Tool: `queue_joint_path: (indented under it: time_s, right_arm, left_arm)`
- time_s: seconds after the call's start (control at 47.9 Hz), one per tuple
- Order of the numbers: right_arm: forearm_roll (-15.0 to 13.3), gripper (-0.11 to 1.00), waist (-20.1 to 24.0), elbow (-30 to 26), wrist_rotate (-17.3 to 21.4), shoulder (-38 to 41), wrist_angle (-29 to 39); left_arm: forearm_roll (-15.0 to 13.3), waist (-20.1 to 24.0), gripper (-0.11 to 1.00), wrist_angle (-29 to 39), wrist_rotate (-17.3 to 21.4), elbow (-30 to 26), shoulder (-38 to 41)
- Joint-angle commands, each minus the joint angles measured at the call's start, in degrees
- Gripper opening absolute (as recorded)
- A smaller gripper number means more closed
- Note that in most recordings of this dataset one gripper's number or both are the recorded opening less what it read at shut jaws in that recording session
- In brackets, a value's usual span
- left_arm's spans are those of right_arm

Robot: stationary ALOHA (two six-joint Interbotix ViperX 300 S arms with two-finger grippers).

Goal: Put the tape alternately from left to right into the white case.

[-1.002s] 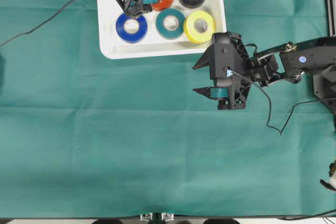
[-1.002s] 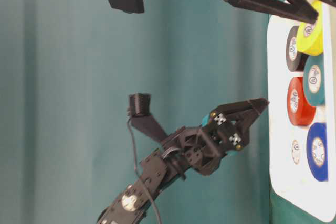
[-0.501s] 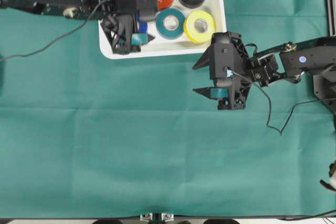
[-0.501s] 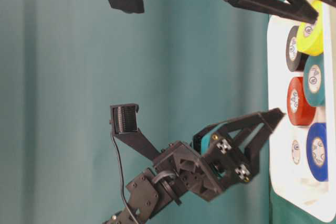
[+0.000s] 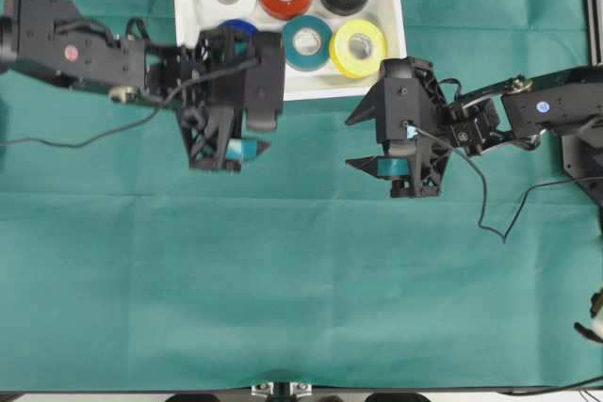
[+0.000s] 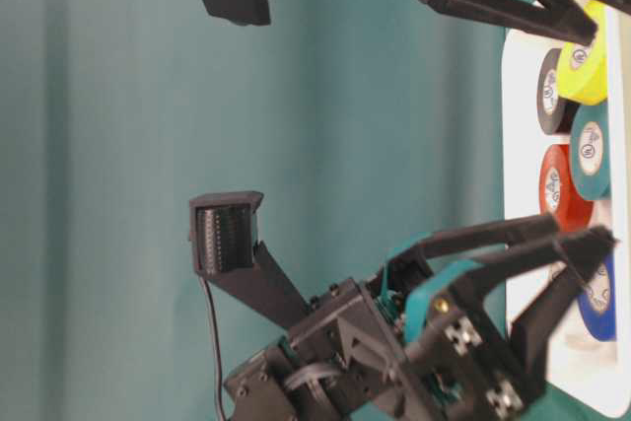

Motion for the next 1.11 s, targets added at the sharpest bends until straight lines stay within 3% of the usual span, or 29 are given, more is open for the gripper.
queue_joint_path:
  time_s: [0.0, 0.271, 0.647, 1.085]
  right_arm:
    - [0.0, 0.72, 0.2, -1.2, -0.1, -0.4, -0.4]
    - [0.0, 0.72, 0.2, -1.2, -0.1, -0.4, -0.4]
    - [0.0, 0.72, 0.2, -1.1, -0.1, -0.9, 0.3]
    - [-0.2, 0.72, 0.2, 1.1, -0.2, -7.1, 4.8]
  left_arm:
    - [-0.1, -1.6, 0.61, 0.4, -0.4, -0.4, -1.8]
    - [-0.2, -2.9, 0.61, 0.5, -2.5, 0.8, -2.0]
    - [-0.2, -2.9, 0.61, 0.6, -2.5, 1.5, -3.9]
    - [-0.1, -2.9, 0.61, 0.9, -2.5, 5.9, -8.9]
